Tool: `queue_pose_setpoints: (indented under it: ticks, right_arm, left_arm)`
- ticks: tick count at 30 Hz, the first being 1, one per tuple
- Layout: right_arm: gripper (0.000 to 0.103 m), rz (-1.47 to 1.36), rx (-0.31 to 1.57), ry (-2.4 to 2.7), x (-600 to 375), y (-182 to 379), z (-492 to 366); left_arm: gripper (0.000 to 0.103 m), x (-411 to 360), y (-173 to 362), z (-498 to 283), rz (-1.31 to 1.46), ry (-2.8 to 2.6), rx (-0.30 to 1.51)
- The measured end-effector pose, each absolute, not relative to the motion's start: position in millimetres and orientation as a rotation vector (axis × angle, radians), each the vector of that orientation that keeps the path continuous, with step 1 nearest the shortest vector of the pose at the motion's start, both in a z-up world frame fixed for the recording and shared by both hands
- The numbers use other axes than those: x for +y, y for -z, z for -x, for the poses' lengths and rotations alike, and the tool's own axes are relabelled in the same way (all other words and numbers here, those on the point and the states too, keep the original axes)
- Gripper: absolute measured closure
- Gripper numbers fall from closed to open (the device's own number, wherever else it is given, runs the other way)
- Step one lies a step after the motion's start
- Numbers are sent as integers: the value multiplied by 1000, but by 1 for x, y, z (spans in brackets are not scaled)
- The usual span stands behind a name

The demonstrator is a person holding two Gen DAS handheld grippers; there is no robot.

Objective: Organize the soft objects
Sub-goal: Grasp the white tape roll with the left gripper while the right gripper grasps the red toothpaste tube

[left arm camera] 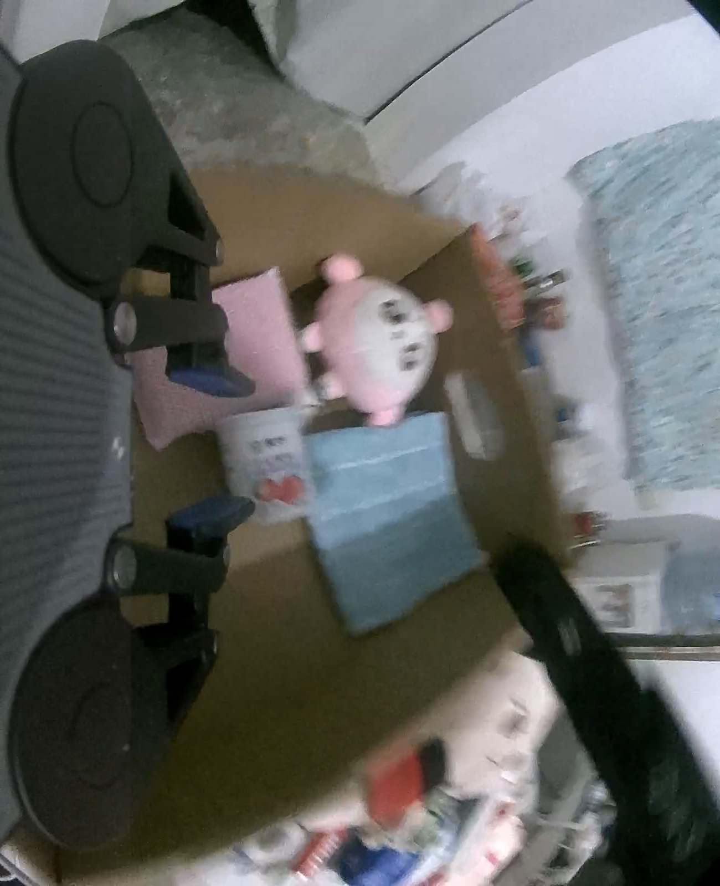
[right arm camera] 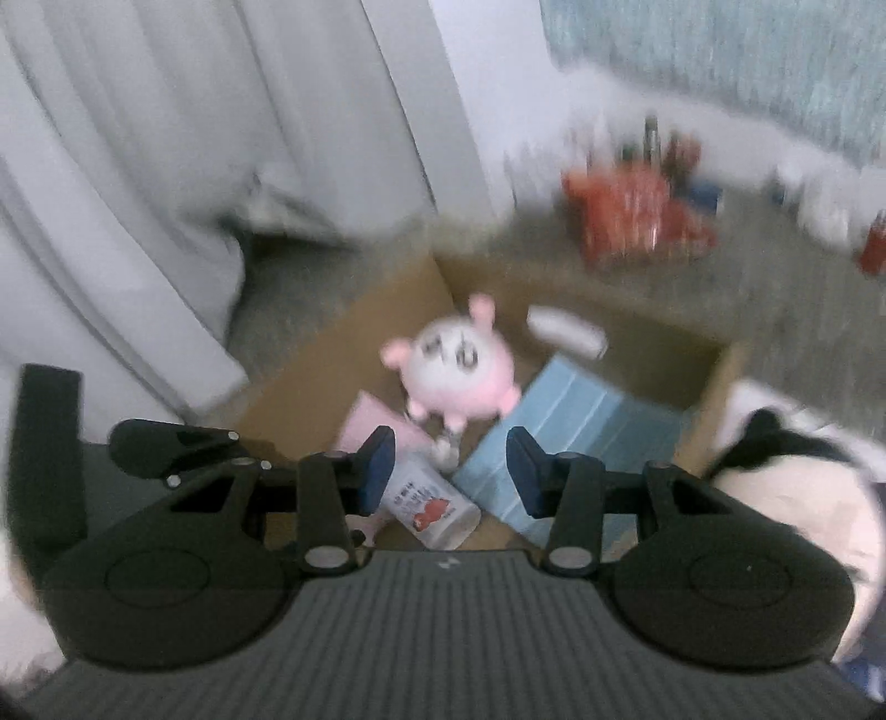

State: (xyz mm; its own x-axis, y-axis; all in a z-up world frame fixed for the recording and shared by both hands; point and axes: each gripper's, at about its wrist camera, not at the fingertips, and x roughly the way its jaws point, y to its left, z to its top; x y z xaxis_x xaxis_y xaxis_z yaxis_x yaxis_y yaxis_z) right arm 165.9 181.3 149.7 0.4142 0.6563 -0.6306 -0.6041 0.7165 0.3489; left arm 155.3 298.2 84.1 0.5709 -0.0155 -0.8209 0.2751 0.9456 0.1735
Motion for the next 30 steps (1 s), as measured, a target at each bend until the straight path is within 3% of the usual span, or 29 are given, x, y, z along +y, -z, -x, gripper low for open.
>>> queue_pose_setpoints:
  ticks: [4, 7, 11, 17, 22, 30]
  right_arm:
    - [52, -93, 674, -776, 93, -181, -110]
    - [39, -70, 617, -703, 30, -185, -72]
    - [39, -116, 599, -570, -47, -160, -35]
    - [34, -269, 690, -448, -118, -81, -14]
    - [34, -371, 773, -469, -131, -16, -23]
    - [34, -237, 808, -578, -81, 6, -24]
  left_arm:
    - [41, 272, -137, -115, -258, 209, 811]
    - [32, 242, -174, -80, -239, 243, 724]
    - [29, 196, -191, -46, -177, 345, 689]
    - [30, 124, -147, -32, -109, 460, 759]
    - [46, 77, -79, -47, -122, 456, 852]
    - [48, 59, -5, -75, -158, 484, 868]
